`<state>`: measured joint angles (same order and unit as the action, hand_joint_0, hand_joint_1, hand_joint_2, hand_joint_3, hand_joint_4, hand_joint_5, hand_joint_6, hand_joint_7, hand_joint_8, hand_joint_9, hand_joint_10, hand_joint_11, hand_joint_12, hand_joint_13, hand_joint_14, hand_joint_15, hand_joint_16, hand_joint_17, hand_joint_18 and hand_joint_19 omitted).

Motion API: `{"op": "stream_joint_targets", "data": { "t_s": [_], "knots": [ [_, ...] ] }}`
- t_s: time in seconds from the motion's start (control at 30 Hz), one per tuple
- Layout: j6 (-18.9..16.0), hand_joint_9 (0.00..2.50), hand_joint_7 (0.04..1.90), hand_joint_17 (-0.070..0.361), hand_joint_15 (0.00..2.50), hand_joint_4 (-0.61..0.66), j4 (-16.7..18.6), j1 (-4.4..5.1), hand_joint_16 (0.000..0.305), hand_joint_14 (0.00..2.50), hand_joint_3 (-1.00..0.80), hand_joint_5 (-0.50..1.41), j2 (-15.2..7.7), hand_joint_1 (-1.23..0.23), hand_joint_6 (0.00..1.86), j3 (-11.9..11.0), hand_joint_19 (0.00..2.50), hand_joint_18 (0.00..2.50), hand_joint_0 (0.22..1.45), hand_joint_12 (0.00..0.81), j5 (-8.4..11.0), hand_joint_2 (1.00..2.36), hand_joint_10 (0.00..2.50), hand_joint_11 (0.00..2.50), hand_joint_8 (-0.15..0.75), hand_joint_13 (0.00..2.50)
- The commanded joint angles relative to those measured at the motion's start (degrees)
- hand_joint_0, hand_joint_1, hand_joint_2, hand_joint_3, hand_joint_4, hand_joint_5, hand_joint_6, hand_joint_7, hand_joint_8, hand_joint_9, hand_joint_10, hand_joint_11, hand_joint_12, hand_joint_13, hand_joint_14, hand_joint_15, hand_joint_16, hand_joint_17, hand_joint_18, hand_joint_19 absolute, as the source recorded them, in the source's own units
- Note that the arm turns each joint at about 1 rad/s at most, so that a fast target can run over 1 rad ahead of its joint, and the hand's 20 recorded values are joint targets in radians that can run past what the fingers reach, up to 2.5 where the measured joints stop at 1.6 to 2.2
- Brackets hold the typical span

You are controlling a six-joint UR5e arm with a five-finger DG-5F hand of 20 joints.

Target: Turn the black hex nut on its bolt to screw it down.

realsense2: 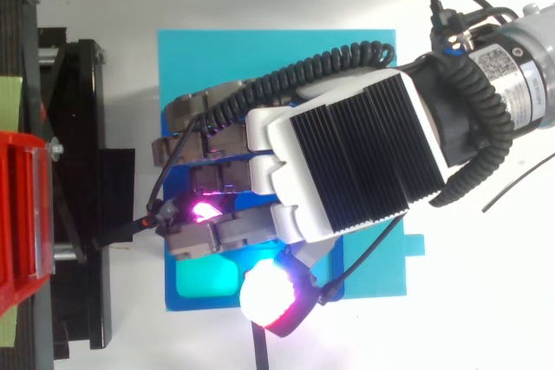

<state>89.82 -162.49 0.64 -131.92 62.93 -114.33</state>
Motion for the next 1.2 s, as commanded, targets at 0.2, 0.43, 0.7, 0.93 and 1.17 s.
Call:
{"op": "stream_joint_targets", "data": {
  "t_s": [0.2, 0.43, 0.7, 0.93, 1.17],
  "knots": [
    [0.0, 1.04, 1.34, 0.104, 0.25, 0.09, 0.4, -1.34, 0.046, 0.01, -0.50, -0.02, 0.0, -0.33, 0.50, 0.0, 0.59, 0.58, 0.53, 0.329, -0.81, 1.00, 0.02, 0.37, 0.292, 0.78],
    [0.0, 1.04, 1.32, 0.104, 0.25, 0.08, 1.9, -2.75, 0.046, 0.01, -0.50, -0.02, 0.0, -0.33, 0.50, 0.0, 0.60, 0.58, 0.53, 0.330, -3.45, 1.00, 0.01, 0.38, 0.293, 0.78],
    [0.0, 1.04, 1.29, 0.104, 0.25, 0.10, 2.4, -3.36, 0.046, 0.01, -0.50, -0.02, 0.0, -0.32, 0.50, -0.2, 0.60, 0.58, 0.53, 0.331, -4.50, 1.00, 0.02, 0.38, 0.289, 0.78],
    [-0.2, 1.04, 1.18, 0.105, 0.25, 0.14, 1.4, -2.22, 0.047, 0.01, -0.50, -0.03, 0.1, -0.31, 0.50, -3.7, 0.60, 0.58, 0.53, 0.332, -4.32, 1.00, 0.01, 0.38, 0.292, 0.78],
    [0.0, 1.02, 1.04, 0.106, 0.25, 0.18, 0.3, -0.90, 0.047, 0.01, -0.50, -0.04, 0.0, -0.31, 0.50, -4.0, 0.60, 0.57, 0.52, 0.334, -2.65, 1.00, 0.01, 0.35, 0.292, 0.76]
  ]
}}
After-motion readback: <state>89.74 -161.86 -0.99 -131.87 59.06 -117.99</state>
